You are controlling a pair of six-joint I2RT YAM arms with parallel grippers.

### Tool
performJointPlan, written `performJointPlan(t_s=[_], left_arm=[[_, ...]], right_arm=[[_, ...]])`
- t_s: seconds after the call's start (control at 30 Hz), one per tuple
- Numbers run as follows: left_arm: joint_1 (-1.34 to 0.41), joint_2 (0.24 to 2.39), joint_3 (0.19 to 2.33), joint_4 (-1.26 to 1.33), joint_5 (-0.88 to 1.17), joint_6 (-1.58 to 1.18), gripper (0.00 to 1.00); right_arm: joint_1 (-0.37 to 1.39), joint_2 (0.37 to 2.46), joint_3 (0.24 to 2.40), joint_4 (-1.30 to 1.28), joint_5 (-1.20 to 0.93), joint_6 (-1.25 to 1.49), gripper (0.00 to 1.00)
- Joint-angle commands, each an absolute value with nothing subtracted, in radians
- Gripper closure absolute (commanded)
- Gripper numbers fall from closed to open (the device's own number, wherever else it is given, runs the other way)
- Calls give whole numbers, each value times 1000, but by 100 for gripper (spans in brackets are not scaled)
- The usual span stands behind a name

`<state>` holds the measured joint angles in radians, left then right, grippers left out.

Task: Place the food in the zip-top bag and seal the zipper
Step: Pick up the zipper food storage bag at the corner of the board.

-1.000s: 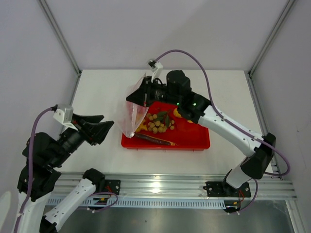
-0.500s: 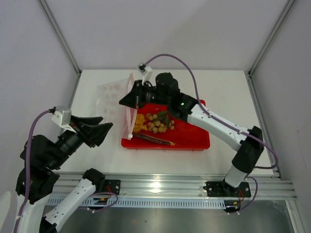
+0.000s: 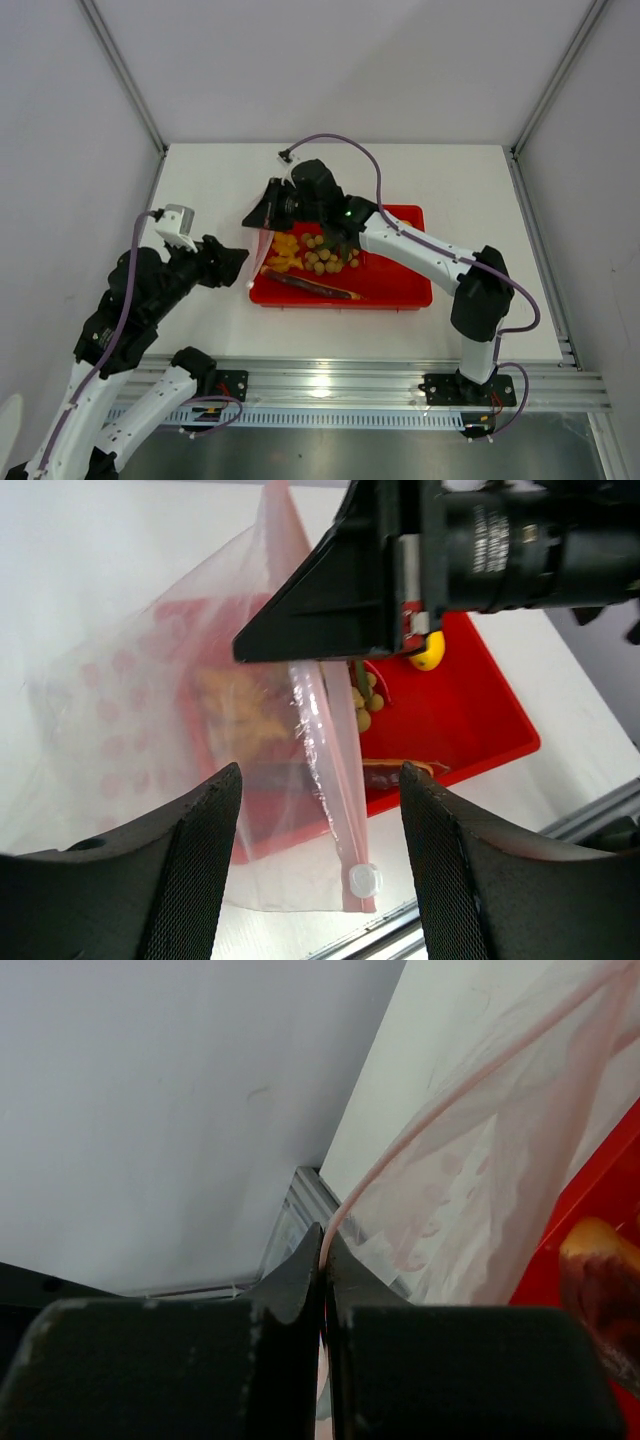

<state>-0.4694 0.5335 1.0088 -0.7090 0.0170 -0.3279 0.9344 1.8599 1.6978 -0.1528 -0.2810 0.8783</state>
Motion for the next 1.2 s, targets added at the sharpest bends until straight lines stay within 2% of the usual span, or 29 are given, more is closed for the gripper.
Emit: performJointPlan(t_s=[0.0,0.6,0.83,1.17], left_arm=[[-477,543,993,-681,-45,-344,33],[-589,670,983,-623,-100,-367,31],[-620,722,973,-652,-199,-379,34],[-621,695,965,-634,-230,-379,38]], right_arm=[[942,1839,1770,-199,-206,982,100],[991,1876,1875,-362,-72,968,100],[1002,1868,1870,-362,-64,971,100],[999,1841,1824,-342,-74,968,100]])
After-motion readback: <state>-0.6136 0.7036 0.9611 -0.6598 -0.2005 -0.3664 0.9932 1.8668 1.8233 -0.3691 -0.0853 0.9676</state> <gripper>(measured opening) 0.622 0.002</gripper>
